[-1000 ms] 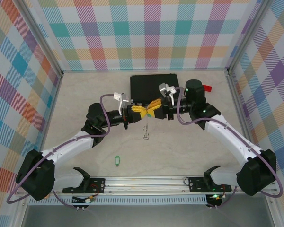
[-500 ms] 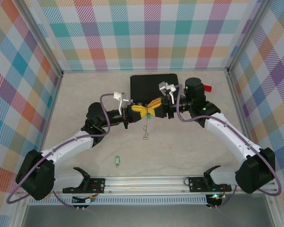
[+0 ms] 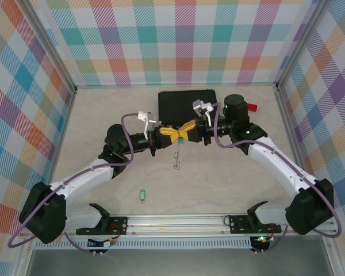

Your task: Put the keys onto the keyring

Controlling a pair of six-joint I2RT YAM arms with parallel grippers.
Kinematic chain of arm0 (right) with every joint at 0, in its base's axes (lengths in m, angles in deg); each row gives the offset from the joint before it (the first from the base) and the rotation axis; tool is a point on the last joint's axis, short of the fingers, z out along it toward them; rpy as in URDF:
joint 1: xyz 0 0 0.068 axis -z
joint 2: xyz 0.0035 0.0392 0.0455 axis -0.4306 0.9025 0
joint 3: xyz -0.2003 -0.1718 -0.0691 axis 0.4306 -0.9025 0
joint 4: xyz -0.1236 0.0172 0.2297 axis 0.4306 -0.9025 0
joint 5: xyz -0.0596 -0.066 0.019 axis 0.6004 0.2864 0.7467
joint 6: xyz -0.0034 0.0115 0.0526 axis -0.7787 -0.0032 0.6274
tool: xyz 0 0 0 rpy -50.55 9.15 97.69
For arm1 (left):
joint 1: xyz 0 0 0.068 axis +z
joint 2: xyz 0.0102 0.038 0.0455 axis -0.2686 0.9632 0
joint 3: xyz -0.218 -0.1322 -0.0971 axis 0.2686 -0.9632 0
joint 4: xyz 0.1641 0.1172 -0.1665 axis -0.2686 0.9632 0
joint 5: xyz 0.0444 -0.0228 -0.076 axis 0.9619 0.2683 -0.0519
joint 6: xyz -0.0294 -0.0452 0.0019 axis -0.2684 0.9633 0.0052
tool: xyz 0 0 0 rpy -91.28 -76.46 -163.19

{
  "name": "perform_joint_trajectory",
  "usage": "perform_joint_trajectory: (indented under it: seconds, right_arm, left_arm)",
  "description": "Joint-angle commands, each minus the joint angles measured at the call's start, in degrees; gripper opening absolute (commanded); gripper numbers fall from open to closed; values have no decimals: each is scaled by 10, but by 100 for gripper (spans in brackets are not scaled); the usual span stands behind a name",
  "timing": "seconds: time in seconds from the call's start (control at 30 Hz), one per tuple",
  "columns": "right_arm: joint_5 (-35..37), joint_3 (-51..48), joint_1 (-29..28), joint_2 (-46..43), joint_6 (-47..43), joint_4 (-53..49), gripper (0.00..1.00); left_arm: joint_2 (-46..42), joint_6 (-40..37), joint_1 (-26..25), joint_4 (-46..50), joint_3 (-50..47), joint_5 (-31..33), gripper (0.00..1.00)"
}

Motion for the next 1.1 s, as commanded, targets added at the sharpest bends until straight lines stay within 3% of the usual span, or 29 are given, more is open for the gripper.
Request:
perform_joint_trajectory:
  seconds: [0.0, 0.93, 1.0, 1.07]
  right_arm:
    - [-15, -7, 1, 5, -15, -5, 14]
    - [9, -35, 1, -15, -20, 14, 0]
    - [22, -43, 1, -23, -16, 27, 0]
    - [38, -56, 1, -33, -9, 46, 0]
  left_arm:
    - [-3, 5, 4, -25, 23, -9, 0]
    - [-1, 6, 4, -22, 23, -6, 0]
    - [-3, 5, 5, -16, 22, 0, 22]
    - [-7, 2, 5, -10, 18, 11, 32]
